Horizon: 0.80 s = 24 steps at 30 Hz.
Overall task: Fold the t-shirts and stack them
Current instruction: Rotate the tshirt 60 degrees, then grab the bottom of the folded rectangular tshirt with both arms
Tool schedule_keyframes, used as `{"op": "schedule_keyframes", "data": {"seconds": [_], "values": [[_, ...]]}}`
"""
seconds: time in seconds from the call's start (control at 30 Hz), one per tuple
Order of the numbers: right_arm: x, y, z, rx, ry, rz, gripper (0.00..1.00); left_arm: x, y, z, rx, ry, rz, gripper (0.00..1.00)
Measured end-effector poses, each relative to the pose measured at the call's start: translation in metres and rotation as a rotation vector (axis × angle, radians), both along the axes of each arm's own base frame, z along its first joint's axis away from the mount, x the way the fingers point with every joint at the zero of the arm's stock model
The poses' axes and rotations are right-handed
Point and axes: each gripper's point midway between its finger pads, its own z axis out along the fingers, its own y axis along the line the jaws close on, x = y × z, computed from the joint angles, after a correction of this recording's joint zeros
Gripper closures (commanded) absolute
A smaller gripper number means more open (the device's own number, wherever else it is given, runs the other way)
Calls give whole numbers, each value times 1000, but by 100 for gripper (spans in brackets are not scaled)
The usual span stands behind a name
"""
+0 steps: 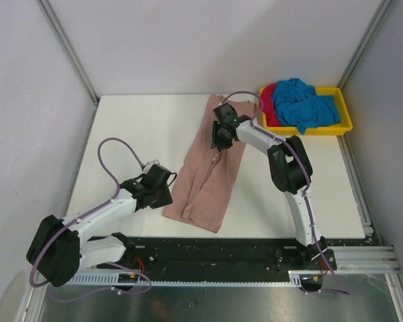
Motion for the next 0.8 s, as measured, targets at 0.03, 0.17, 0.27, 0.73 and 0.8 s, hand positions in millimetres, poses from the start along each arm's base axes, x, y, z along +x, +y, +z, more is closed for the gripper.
{"op": "schedule_keyframes", "data": {"seconds": [0.03,0.17,0.27,0.73,0.8], "values": [[0,3,3,-2,-9,10,63,-1,3,-3,8,6,11,57],[14,20,29,13,-82,55,63,-7,13,-16,48,53,27,51],[34,36,51,39,-165,77,63,-9,14,-21,59,69,27,49],[65,35,-4,2,-158,59,68,-11,18,-35,96,117,12,54],[70,36,-4,8,-164,57,68,-10,18,-35,98,115,9,55]]}}
